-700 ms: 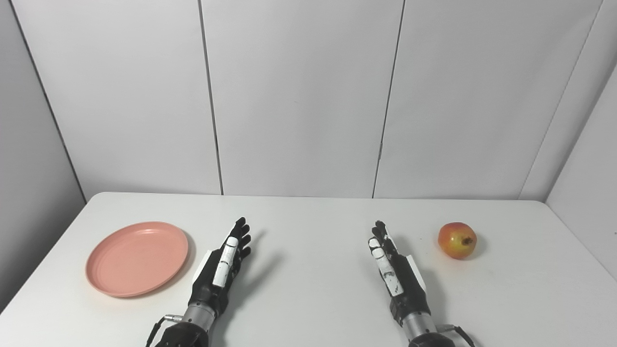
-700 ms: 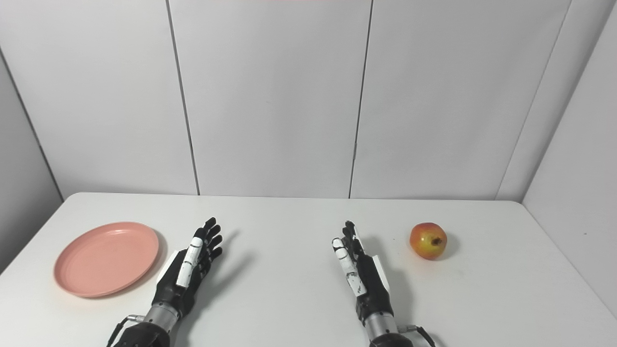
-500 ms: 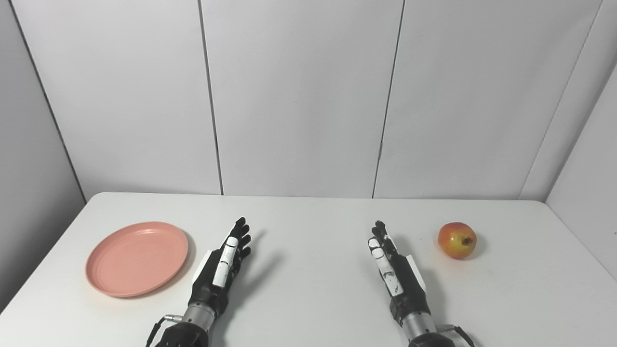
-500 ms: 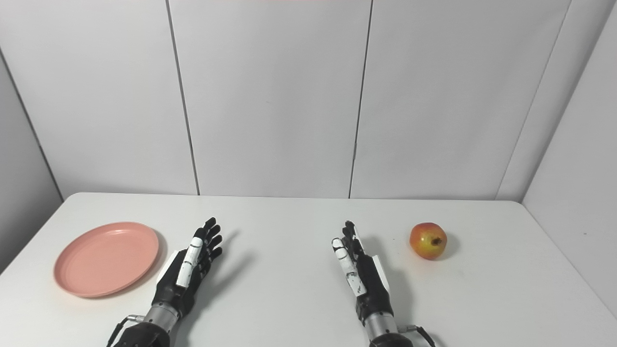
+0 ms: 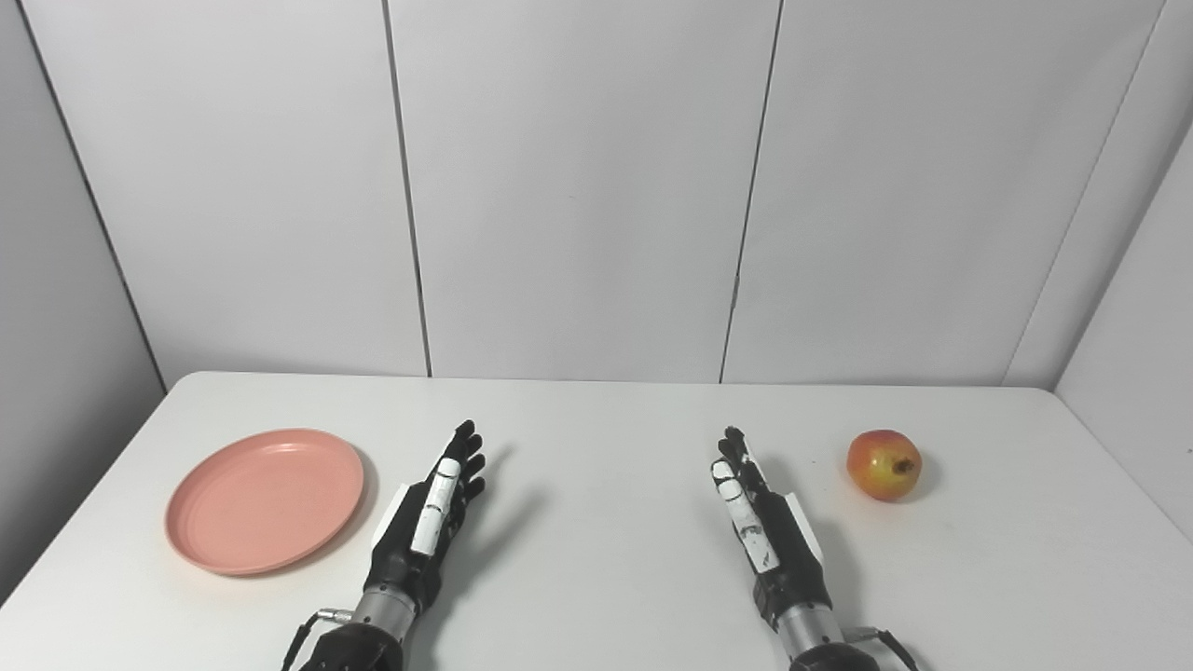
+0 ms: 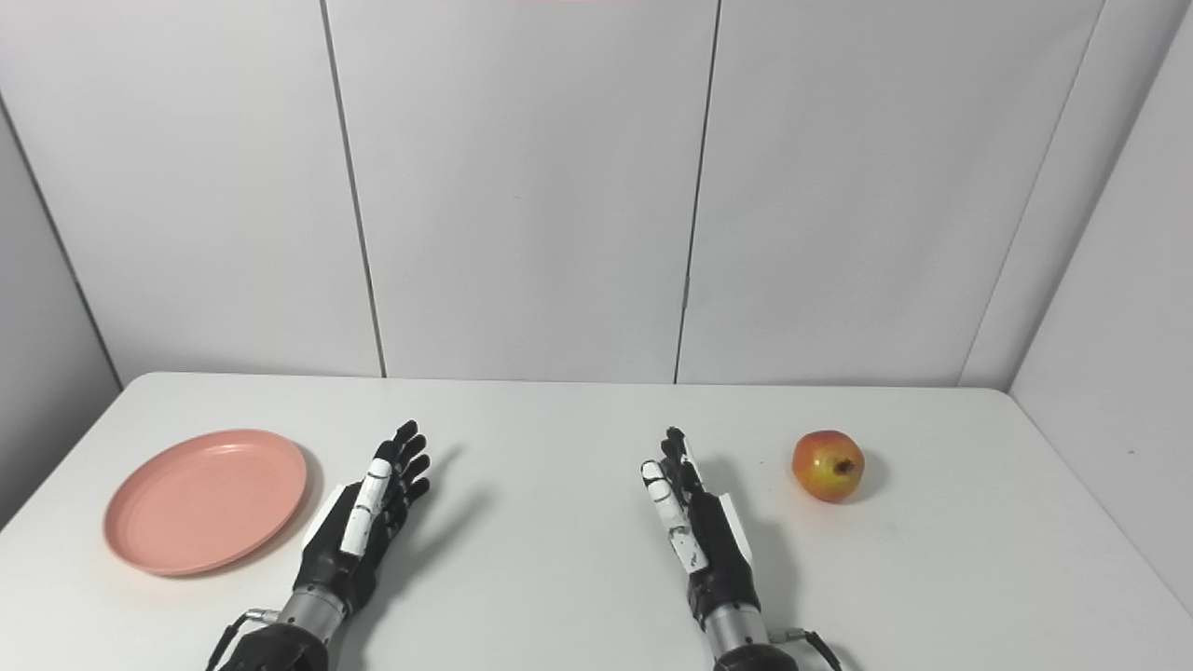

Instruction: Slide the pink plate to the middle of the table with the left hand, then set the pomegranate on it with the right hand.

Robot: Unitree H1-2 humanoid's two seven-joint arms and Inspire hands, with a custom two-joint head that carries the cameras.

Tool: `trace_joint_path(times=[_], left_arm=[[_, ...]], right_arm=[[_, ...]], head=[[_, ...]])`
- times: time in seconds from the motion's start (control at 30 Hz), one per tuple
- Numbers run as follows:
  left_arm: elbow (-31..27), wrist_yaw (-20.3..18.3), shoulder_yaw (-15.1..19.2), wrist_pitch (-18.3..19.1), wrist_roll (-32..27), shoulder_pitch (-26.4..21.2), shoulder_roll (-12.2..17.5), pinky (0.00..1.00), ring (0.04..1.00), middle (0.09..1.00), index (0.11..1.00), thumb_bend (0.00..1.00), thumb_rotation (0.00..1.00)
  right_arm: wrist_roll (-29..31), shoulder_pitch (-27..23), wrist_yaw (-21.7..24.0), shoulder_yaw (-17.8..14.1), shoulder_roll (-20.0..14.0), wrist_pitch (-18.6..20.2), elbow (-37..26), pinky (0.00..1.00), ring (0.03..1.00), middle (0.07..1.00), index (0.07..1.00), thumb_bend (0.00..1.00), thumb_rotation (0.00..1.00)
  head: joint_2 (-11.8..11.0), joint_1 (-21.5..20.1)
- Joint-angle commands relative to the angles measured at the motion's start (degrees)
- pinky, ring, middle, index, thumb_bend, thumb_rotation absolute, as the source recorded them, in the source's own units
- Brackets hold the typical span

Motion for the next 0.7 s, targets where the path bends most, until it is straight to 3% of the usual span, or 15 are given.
trace_joint_path(times=[0.0,0.1,0.2,0.3,0.47,0.67], left_arm=[[0.84,-0.06,-0.01,0.07,0.01,0.78,0.29,0.98,0.991,1.000,1.000,0.52,1.00],[0.92,-0.14,-0.01,-0.13,-0.05,0.78,0.28,0.98,0.991,1.000,1.000,0.52,1.00],[1.16,-0.04,-0.28,-0.37,0.19,0.77,-0.07,0.98,0.991,1.000,1.000,0.52,1.00],[1.39,0.32,-0.92,-0.28,0.80,0.79,-0.75,0.99,0.999,1.000,1.000,0.54,1.00],[2.41,3.42,-1.99,-0.83,3.76,0.75,-2.78,0.97,0.987,1.000,1.000,0.55,1.00],[5.20,9.28,-3.29,-1.35,9.28,-0.12,-5.05,0.91,0.943,0.964,0.955,0.53,1.00]], right_arm=[[-0.17,0.15,-0.11,0.21,0.09,-0.81,0.68,0.99,1.000,1.000,1.000,0.58,0.88],[0.04,0.08,-0.04,0.06,0.16,-1.03,0.88,0.98,1.000,1.000,1.000,0.58,0.88],[0.78,0.25,0.60,-0.22,-0.22,-1.18,0.82,0.99,1.000,1.000,1.000,0.58,0.87],[2.32,0.76,1.36,-1.00,-0.74,-1.51,0.57,1.00,1.000,1.000,1.000,0.55,0.84],[5.37,1.63,3.55,-2.14,-2.29,-2.34,0.01,1.00,1.000,1.000,1.000,0.53,0.83],[6.99,2.25,5.41,-2.85,-4.14,-2.81,0.13,1.00,1.000,1.000,1.000,0.43,0.87]], head=[[0.02,0.02],[-0.03,0.26],[-0.77,5.46],[-1.52,8.01],[-3.98,15.51],[-6.90,22.98]])
